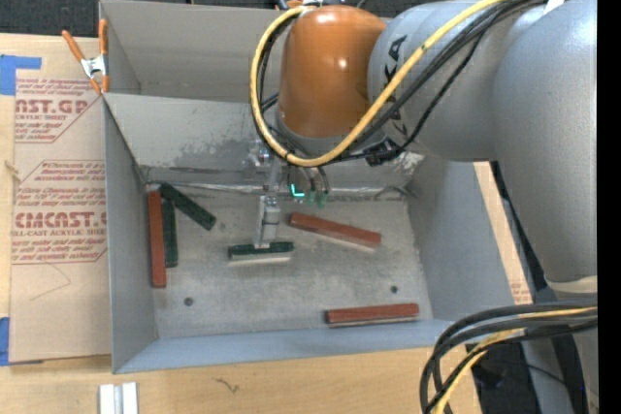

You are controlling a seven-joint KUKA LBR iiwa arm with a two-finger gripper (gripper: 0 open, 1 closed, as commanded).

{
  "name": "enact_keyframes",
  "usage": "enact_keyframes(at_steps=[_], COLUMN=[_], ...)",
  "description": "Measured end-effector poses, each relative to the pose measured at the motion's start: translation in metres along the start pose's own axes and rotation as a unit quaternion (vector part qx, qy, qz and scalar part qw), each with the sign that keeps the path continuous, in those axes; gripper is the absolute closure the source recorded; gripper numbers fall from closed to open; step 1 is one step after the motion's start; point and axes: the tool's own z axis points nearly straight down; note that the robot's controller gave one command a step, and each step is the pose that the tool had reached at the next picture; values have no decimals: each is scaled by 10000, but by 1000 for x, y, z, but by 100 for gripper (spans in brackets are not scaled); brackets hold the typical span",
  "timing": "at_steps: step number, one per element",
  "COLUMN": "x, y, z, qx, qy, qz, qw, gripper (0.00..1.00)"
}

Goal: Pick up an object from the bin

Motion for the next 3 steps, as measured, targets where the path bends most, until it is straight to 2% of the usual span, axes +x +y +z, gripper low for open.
enact_keyframes(at_steps=[1,2,3], x=[24,21,17], y=[-14,-13,-39], z=[106,100,-15], qx=[8,-6,3], qy=[5,-36,-80], qz=[-189,-188,-392], qw=[9998,9998,9992], gripper=[0,100,100])
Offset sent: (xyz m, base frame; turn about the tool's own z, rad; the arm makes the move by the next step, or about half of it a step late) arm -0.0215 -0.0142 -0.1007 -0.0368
